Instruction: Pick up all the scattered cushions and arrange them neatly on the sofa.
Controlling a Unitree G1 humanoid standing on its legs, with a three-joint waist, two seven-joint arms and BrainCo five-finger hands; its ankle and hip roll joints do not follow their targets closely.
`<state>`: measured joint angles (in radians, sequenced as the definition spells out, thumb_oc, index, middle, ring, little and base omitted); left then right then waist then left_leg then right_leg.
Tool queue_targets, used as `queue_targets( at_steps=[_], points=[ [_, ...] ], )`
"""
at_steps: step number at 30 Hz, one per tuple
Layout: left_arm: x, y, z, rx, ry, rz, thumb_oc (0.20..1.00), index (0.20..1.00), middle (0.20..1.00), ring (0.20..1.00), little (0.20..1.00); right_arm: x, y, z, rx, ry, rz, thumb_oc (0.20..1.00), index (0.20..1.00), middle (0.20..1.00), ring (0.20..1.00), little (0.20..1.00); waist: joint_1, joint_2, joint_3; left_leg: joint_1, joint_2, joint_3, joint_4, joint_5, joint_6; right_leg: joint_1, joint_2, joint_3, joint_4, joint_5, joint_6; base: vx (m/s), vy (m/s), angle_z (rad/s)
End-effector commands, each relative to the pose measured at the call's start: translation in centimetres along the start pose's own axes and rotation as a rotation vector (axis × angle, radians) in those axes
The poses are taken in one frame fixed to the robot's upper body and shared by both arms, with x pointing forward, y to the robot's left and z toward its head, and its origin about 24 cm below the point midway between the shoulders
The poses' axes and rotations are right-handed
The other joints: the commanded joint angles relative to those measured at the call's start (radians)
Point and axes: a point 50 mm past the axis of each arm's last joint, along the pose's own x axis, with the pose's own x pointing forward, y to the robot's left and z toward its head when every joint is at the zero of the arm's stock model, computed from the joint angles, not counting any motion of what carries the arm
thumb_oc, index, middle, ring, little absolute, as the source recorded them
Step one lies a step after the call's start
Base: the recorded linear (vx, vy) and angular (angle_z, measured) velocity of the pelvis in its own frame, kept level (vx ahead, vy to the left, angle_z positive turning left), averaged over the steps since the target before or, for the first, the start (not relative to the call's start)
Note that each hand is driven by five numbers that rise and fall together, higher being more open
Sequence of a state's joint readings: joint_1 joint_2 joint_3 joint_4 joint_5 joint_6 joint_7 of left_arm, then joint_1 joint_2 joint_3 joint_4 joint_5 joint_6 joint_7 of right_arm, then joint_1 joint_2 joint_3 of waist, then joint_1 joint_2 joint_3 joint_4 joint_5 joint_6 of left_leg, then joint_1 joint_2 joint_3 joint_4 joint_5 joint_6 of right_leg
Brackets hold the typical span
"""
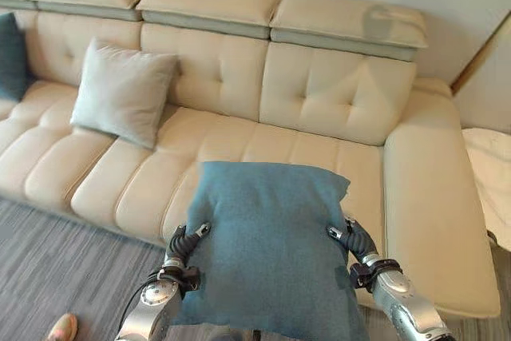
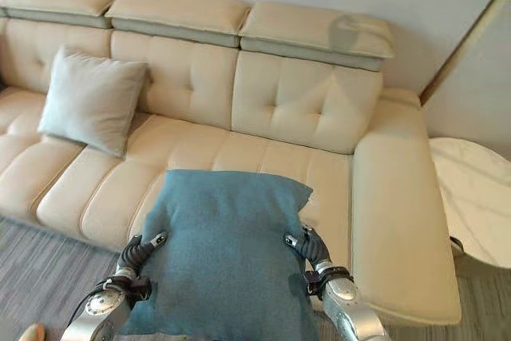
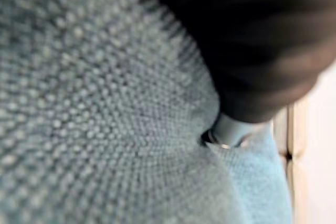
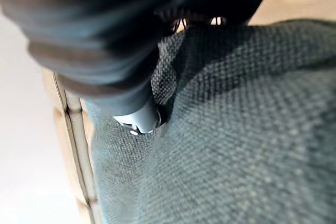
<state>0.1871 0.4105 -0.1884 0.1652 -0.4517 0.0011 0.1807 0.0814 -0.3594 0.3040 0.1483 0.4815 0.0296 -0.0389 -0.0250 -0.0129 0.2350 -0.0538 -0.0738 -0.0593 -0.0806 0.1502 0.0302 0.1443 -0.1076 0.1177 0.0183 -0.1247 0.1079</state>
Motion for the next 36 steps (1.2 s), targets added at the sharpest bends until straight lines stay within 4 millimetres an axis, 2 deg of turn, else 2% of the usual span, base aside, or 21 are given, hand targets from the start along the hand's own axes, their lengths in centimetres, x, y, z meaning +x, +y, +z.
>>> queue_targets(
  at_steps=[1, 2, 3, 5, 6, 7, 11, 14, 16, 18, 19, 21, 24, 26, 28, 29, 31, 32, 33, 34, 36],
  points=[
    [-0.4, -1.2, 3.0, -0.047, -0.178, -0.079, 0.2, 0.2, 0.2, 0.2, 0.2, 1.0, 2.6, 3.5, -0.066, -0.162, 0.152, 0.2, 0.2, 0.2, 0.2, 0.2, 0.03, 0.015, -0.039, 0.033, 0.042, 0.059, -0.007, -0.1, -0.013, -0.124, 0.086, -0.051, 0.107, 0.022, -0.012, 0.21, 0.238, -1.27],
    [-0.3, -1.0, 3.1, -0.05, -0.179, -0.068, 0.2, 0.2, 0.2, 0.2, 0.2, 1.3, 3.0, 3.6, -0.067, -0.169, 0.164, 0.2, 0.2, 0.2, 0.2, 0.2, 0.044, 0.017, -0.036, 0.044, 0.051, 0.094, -0.007, -0.113, -0.007, -0.161, 0.068, -0.105, 0.168, 0.022, 0.0, 0.06, 0.09, -1.24],
    [-0.3, -1.0, 3.1, -0.05, -0.179, -0.068, 0.2, 0.2, 0.2, 0.2, 0.2, 1.3, 3.0, 3.6, -0.067, -0.17, 0.164, 0.2, 0.2, 0.2, 0.2, 0.2, 0.045, 0.017, -0.038, 0.041, 0.052, 0.095, -0.007, -0.113, -0.007, -0.165, 0.069, -0.103, 0.17, 0.023, -0.001, 0.05, 0.057, -1.5],
    [-0.1, -0.8, 3.2, -0.048, -0.182, -0.054, 0.2, 0.2, 0.2, 0.2, 0.2, 1.4, 3.6, 3.6, -0.057, -0.172, 0.175, 0.2, 0.2, 0.2, 0.2, 0.2, 0.045, 0.018, -0.036, 0.061, 0.062, 0.13, -0.007, -0.131, -0.01, -0.195, 0.046, -0.178, 0.204, 0.027, 0.008, 0.08, 0.04, -1.12],
    [-0.1, -0.7, 3.2, -0.046, -0.182, -0.046, 0.2, 0.2, 0.2, 0.2, 0.2, 1.4, 3.7, 3.4, -0.05, -0.167, 0.174, 0.2, 0.2, 0.2, 0.2, 0.2, 0.045, 0.016, -0.037, 0.071, 0.064, 0.15, -0.007, -0.139, -0.011, -0.195, 0.034, -0.22, 0.175, 0.038, 0.01, 0.14, -0.019, -0.52],
    [0.2, -0.8, 3.4, -0.048, -0.193, -0.034, 0.2, 0.2, 0.2, 0.2, 0.2, 1.6, 3.7, 3.1, -0.028, -0.153, 0.167, 0.2, 0.2, 0.2, 0.2, 0.2, 0.045, 0.01, -0.041, 0.083, 0.07, 0.198, -0.007, -0.157, -0.019, -0.205, 0.03, -0.276, 0.038, 0.099, 0.002, 0.1, -0.039, -0.42],
    [0.6, -0.6, 3.7, -0.044, -0.205, -0.015, 0.2, 0.2, 0.2, 0.2, 0.2, 1.6, 3.5, 3.0, -0.026, -0.148, 0.158, 0.2, 0.2, 0.2, 0.2, 0.2, 0.039, 0.006, -0.043, 0.101, 0.073, 0.224, -0.007, -0.161, -0.026, -0.23, 0.044, -0.297, -0.096, 0.169, 0.003, 0.13, -0.113, -0.73],
    [1.1, -1.4, 3.8, -0.039, -0.213, -0.011, 0.2, 0.2, 0.2, 0.2, 0.2, 1.5, 3.0, 2.7, -0.02, -0.145, 0.131, 0.2, 0.2, 0.2, 0.2, 0.2, 0.026, -0.003, -0.058, 0.141, 0.074, 0.217, -0.007, -0.174, -0.044, -0.196, 0.046, -0.306, -0.106, 0.154, -0.003, 0.28, -0.219, 0.0],
    [1.7, -2.0, 4.3, -0.058, -0.23, -0.001, 0.2, 0.2, 0.2, 0.2, 0.2, 1.9, 2.6, 2.8, -0.013, -0.148, 0.105, 0.2, 0.2, 0.2, 0.2, 0.2, 0.026, -0.01, -0.052, 0.098, 0.089, 0.204, 0.163, -0.204, -0.072, -0.152, 0.036, -0.331, -0.106, 0.137, -0.026, 0.23, -0.261, 0.28],
    [1.9, -2.4, 4.3, -0.068, -0.232, -0.008, 0.2, 0.2, 0.2, 0.2, 0.2, 2.0, 2.3, 2.9, -0.022, -0.147, 0.088, 0.2, 0.2, 0.2, 0.2, 0.2, 0.026, -0.011, -0.043, 0.064, 0.09, 0.189, 0.225, -0.198, -0.082, -0.142, 0.032, -0.342, -0.106, 0.129, -0.036, 0.09, -0.164, 0.43],
    [2.2, -3.2, 4.7, -0.071, -0.244, -0.017, 0.2, 0.2, 0.2, 0.2, 0.2, 2.4, 2.3, 3.3, -0.041, -0.157, 0.071, 0.2, 0.2, 0.2, 0.2, 0.2, 0.039, -0.011, -0.019, 0.004, 0.069, 0.127, 0.319, -0.176, -0.102, -0.126, 0.028, -0.345, -0.102, 0.118, -0.054, 0.11, -0.167, 0.5],
    [2.4, -3.8, 4.5, -0.074, -0.232, -0.005, 0.2, 0.2, 0.2, 0.2, 0.2, 3.0, 2.3, 3.7, -0.053, -0.16, 0.048, 0.2, 0.2, 0.2, 0.2, 0.2, 0.035, -0.008, -0.031, 0.0, 0.063, 0.093, 0.198, -0.19, -0.082, -0.124, 0.027, -0.352, -0.106, 0.104, -0.051, 0.17, -0.083, 0.46],
    [3.3, -5.6, 4.5, -0.033, -0.218, -0.023, 0.2, 0.2, 0.2, 0.2, 0.2, 3.9, 2.2, 4.8, -0.086, -0.198, -0.003, 0.2, 0.2, 0.2, 0.2, 0.2, 0.028, 0.011, -0.032, -0.031, 0.093, 0.123, 0.053, -0.093, -0.084, -0.122, 0.03, -0.375, -0.106, 0.095, -0.049, 0.15, 0.023, 0.28],
    [4.0, -6.7, 4.9, -0.044, -0.221, -0.026, 0.2, 0.2, 0.2, 0.2, 0.2, 4.6, 2.6, 5.1, -0.113, -0.204, -0.026, 0.2, 0.2, 0.2, 0.2, 0.2, 0.02, 0.025, -0.032, -0.013, 0.1, 0.134, 0.01, -0.087, -0.083, -0.124, 0.04, -0.371, -0.1, 0.078, -0.055, 0.13, 0.08, 0.3],
    [5.0, -8.8, 7.3, -0.018, -0.296, -0.059, 0.2, 0.2, 0.2, 0.2, 0.2, 6.1, 3.8, 7.6, -0.162, -0.279, -0.038, 0.2, 0.2, 0.2, 0.2, 0.2, 0.015, 0.031, -0.001, -0.033, 0.097, 0.141, 0.007, -0.084, -0.078, -0.164, 0.036, -0.359, -0.073, 0.075, -0.059, 0.0, 0.097, -0.03],
    [5.0, -8.8, 7.3, -0.018, -0.297, -0.059, 0.2, 0.2, 0.2, 0.2, 0.2, 6.1, 3.8, 7.6, -0.162, -0.279, -0.038, 0.2, 0.2, 0.2, 0.2, 0.2, 0.015, 0.031, -0.002, -0.035, 0.097, 0.14, 0.007, -0.083, -0.078, -0.167, 0.036, -0.36, -0.073, 0.076, -0.059, -0.17, 0.138, -0.16],
    [7.7, -10.5, 12.8, 0.009, -0.415, -0.032, 0.2, 0.2, 0.2, 0.2, 0.2, 9.1, 5.4, 12.9, -0.19, -0.383, -0.08, 0.2, 0.2, 0.2, 0.2, 0.2, 0.016, 0.029, 0.052, -0.119, 0.098, 0.155, 0.047, -0.085, -0.073, -0.297, 0.026, -0.327, 0.002, 0.081, -0.066, -0.18, 0.126, -0.11],
    [7.7, -10.5, 12.8, 0.009, -0.415, -0.032, 0.2, 0.2, 0.2, 0.2, 0.2, 9.1, 5.4, 12.9, -0.19, -0.383, -0.08, 0.2, 0.2, 0.2, 0.2, 0.2, 0.016, 0.029, 0.052, -0.12, 0.098, 0.155, 0.048, -0.085, -0.073, -0.298, 0.026, -0.327, 0.002, 0.081, -0.066, -0.11, 0.088, -0.19],
    [9.1, -10.8, 18.3, 0.045, -0.527, 0.01, 0.2, 0.2, 0.2, 0.2, 0.2, 10.2, 6.1, 17.5, -0.209, -0.476, -0.124, 0.2, 0.2, 0.2, 0.2, 0.2, 0.017, 0.018, 0.073, -0.175, 0.103, 0.171, 0.093, -0.092, -0.07, -0.361, 0.017, -0.317, 0.041, 0.086, -0.066, -0.06, 0.047, -0.24],
    [9.1, -10.8, 18.3, 0.045, -0.527, 0.01, 0.2, 0.2, 0.2, 0.2, 0.2, 10.2, 6.1, 17.5, -0.209, -0.476, -0.124, 0.2, 0.2, 0.2, 0.2, 0.2, 0.017, 0.018, 0.073, -0.176, 0.103, 0.171, 0.093, -0.092, -0.07, -0.362, 0.017, -0.317, 0.041, 0.086, -0.066, -0.06, 0.07, -0.29],
    [8.9, -11.1, 24.2, 0.071, -0.681, 0.037, 0.2, 0.2, 0.2, 0.2, 0.2, 10.2, 6.2, 22.4, -0.228, -0.599, -0.178, 0.2, 0.2, 0.2, 0.2, 0.2, 0.011, 0.007, 0.089, -0.223, 0.104, 0.178, 0.141, -0.104, -0.066, -0.408, 0.011, -0.305, 0.082, 0.083, -0.062, 0.01, 0.052, -0.23]
  ],
)
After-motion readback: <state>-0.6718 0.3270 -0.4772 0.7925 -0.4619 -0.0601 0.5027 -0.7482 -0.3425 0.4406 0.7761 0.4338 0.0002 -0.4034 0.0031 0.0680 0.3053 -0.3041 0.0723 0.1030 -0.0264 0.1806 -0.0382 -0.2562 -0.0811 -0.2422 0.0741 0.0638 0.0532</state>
